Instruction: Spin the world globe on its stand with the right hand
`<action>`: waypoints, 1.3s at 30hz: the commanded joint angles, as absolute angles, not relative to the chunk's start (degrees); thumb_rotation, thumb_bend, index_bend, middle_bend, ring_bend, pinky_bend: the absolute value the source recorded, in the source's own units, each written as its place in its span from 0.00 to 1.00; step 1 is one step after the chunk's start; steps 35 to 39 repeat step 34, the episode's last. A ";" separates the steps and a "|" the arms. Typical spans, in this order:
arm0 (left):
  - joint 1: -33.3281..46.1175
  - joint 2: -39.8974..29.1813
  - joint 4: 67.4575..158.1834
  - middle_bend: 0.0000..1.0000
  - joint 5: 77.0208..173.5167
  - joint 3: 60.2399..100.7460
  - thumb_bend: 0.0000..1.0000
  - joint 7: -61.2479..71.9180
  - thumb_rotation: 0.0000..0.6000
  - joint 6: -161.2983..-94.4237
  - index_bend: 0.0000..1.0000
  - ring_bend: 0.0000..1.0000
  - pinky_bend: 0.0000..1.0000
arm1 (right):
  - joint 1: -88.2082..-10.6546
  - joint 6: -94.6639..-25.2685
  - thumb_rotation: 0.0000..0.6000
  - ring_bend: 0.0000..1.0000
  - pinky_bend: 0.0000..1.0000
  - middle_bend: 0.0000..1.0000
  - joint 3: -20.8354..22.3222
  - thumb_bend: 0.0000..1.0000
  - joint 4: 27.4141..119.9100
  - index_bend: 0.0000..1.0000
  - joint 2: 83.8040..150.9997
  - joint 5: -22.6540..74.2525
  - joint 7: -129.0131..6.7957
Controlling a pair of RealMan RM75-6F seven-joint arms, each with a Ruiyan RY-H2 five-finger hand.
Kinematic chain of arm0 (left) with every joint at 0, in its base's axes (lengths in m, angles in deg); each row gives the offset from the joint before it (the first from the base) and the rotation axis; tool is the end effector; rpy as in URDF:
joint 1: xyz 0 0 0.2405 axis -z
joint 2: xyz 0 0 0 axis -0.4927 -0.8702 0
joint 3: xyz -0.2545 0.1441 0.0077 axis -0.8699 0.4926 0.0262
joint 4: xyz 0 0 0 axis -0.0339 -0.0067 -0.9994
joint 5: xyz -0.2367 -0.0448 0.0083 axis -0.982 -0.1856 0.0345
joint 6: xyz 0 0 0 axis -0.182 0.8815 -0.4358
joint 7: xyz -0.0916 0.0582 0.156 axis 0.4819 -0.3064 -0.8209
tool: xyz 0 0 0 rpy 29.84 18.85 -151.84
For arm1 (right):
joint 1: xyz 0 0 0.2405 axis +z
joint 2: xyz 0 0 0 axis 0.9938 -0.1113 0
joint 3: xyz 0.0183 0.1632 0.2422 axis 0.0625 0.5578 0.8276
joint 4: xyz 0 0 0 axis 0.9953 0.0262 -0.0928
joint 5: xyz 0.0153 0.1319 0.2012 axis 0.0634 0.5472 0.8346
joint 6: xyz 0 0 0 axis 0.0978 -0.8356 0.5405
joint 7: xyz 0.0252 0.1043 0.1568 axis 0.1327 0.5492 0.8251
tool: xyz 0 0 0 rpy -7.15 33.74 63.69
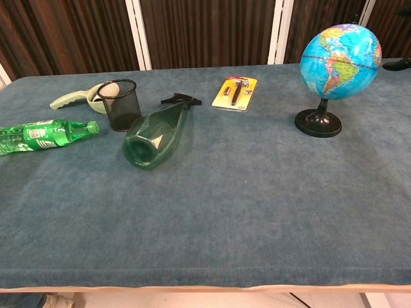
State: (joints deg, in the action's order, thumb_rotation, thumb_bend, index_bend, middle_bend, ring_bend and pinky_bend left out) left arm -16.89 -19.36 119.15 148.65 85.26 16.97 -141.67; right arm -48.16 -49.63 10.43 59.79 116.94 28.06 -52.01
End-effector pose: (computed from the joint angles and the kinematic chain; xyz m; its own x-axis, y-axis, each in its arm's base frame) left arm -0.3782 0.2908 0.1271 0.3496 0.0485 0.9357 0.9355 -0.0723 -0.3458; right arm -0.3253 -0.4988 0.0997 0.1511 0.0062 0.9885 -0.9856 0.0775 0.1502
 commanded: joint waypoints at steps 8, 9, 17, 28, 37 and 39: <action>-16.72 -19.25 118.88 0.00 148.29 85.19 0.35 16.77 1.00 -141.16 0.00 0.00 0.00 | -49.22 -50.11 1.00 0.00 0.00 0.00 9.38 0.13 57.08 0.00 116.47 25.83 -50.16; -16.76 -19.30 118.93 0.00 148.35 85.20 0.35 16.82 1.00 -141.26 0.00 0.00 0.00 | -49.81 -51.08 1.00 0.00 0.00 0.00 9.01 0.13 57.87 0.00 115.90 25.02 -50.03; -17.79 -20.66 120.56 0.00 149.60 85.86 0.38 14.17 1.00 -143.41 0.00 0.00 0.00 | -66.28 -71.01 1.00 0.00 0.00 0.00 -1.94 0.14 83.98 0.00 99.07 13.34 -59.28; -18.96 -22.61 126.55 0.00 151.58 87.94 0.38 8.03 1.00 -144.32 0.00 0.00 0.00 | -78.93 -82.26 1.00 0.00 0.00 0.00 -9.76 0.14 92.32 0.00 95.17 10.53 -64.32; -19.86 -23.15 128.31 0.00 154.38 89.16 0.38 7.25 1.00 -146.37 0.00 0.00 0.00 | -79.43 -81.82 1.00 0.00 0.00 0.00 -8.23 0.14 89.75 0.00 95.79 11.35 -62.13; -19.86 -23.15 128.31 0.00 154.38 89.16 0.38 7.25 1.00 -146.37 0.00 0.00 0.00 | -79.43 -81.82 1.00 0.00 0.00 0.00 -8.23 0.14 89.75 0.00 95.79 11.35 -62.13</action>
